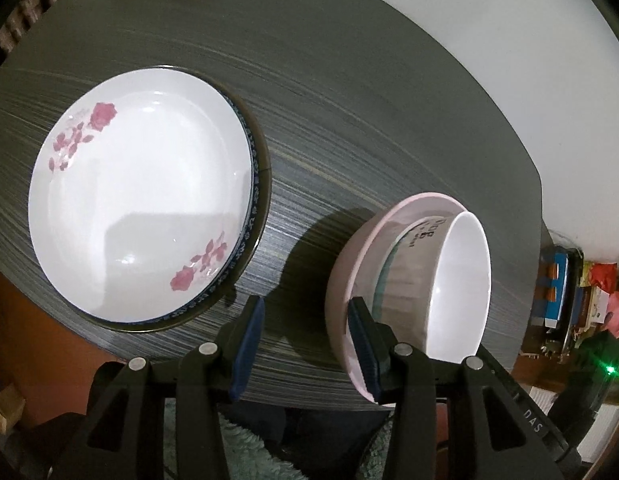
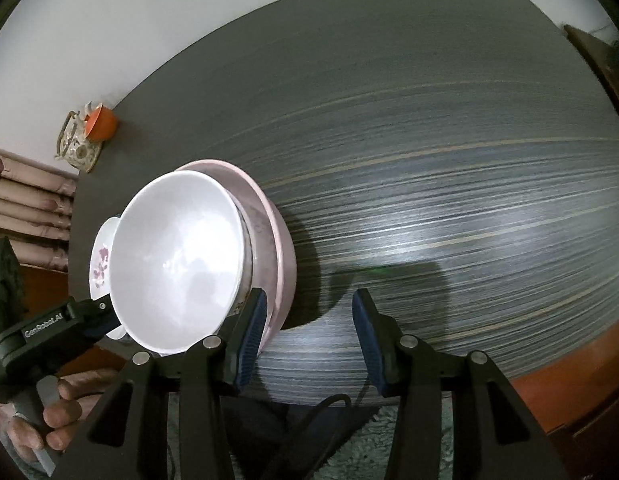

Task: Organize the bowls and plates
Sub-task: 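Grasp the pink-rimmed bowl rim with both grippers, then lift the nested bowl stack and carry it over the plate stack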

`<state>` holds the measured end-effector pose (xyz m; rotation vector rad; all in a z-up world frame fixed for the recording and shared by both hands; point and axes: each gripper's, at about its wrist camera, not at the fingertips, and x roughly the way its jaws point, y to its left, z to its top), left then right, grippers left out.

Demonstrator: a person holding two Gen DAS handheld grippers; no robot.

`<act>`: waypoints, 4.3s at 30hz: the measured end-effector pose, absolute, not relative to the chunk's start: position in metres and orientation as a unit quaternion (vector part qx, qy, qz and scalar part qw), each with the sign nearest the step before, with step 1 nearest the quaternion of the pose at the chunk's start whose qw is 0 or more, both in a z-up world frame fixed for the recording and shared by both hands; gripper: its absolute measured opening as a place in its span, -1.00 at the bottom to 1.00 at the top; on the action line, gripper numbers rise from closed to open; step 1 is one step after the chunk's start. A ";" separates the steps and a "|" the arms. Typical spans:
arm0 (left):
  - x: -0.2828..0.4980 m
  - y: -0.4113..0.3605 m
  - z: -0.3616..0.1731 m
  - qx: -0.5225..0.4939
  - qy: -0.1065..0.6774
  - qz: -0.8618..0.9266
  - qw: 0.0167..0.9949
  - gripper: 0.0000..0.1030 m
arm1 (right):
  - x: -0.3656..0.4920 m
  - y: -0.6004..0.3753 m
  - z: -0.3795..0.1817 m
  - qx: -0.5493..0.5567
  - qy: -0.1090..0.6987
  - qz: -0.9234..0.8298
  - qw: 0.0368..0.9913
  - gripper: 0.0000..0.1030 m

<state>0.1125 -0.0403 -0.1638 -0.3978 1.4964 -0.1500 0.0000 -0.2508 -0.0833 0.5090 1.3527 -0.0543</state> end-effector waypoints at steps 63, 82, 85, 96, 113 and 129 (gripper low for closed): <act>0.107 -0.090 -0.168 -0.091 0.638 -0.090 0.759 -0.87 | 0.018 -0.232 -0.095 0.196 0.624 -0.027 0.756 -0.76; 0.102 -0.106 -0.162 -0.066 0.618 -0.089 0.778 -0.87 | 0.022 -0.228 -0.096 0.195 0.618 -0.031 0.761 -0.77; 0.102 -0.105 -0.163 -0.069 0.617 -0.091 0.779 -0.87 | 0.022 -0.229 -0.096 0.195 0.618 -0.031 0.761 -0.77; 0.101 -0.090 -0.151 -0.073 0.609 -0.093 0.784 -0.87 | 0.023 -0.225 -0.087 0.194 0.606 -0.029 0.771 -0.77; 0.099 -0.050 -0.127 -0.094 0.583 -0.065 0.804 -0.87 | 0.041 -0.196 -0.060 0.164 0.591 -0.001 0.790 -0.77; 0.089 0.044 -0.105 -0.122 0.560 0.005 0.819 -0.87 | 0.077 -0.110 -0.040 0.117 0.589 0.074 0.796 -0.77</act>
